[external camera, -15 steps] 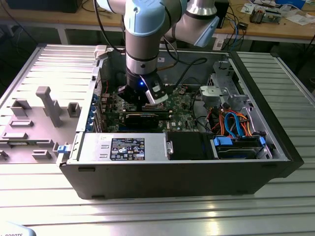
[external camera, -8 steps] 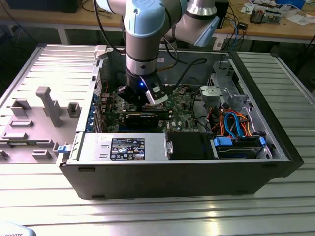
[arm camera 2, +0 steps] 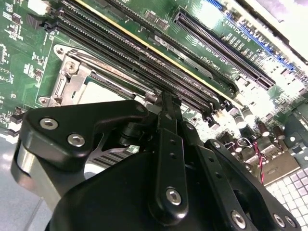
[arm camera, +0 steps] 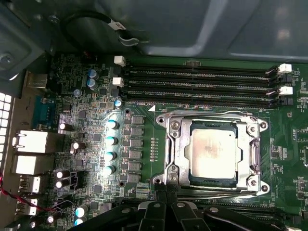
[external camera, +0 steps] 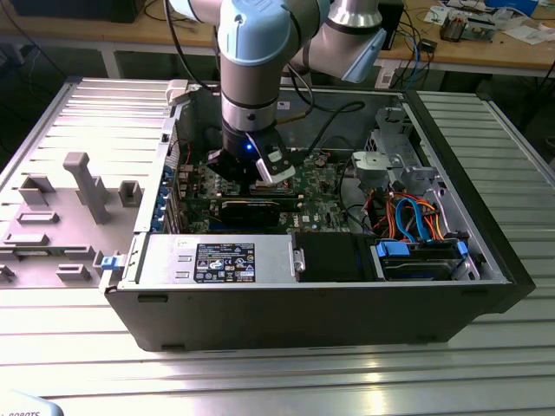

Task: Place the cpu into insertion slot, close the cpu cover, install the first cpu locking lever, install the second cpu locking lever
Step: 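Install the second cpu locking lever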

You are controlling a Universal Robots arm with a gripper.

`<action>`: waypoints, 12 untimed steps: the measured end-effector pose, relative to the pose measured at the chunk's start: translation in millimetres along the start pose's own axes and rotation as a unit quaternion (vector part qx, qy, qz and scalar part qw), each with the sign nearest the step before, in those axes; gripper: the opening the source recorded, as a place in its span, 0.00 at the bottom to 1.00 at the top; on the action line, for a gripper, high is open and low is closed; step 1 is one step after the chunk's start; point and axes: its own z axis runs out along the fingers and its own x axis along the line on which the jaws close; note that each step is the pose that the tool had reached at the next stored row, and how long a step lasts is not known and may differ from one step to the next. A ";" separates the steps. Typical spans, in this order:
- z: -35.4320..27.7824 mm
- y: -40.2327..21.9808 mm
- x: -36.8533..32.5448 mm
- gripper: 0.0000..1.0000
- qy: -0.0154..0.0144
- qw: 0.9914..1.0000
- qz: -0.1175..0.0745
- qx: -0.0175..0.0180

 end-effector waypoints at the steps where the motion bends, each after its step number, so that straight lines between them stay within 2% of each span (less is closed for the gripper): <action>1: 0.0 0.1 0.1 0.11 0.000 1.000 0.000 -0.003; 4: 0.1 0.0 0.1 0.11 -0.001 1.000 0.000 -0.009; 8: 0.4 -0.1 0.3 0.11 -0.001 1.000 -0.001 -0.021; 10: 0.2 -0.4 1.3 0.11 -0.001 1.000 -0.001 -0.024; 12: 0.4 -0.4 1.3 0.11 -0.001 1.000 -0.001 -0.026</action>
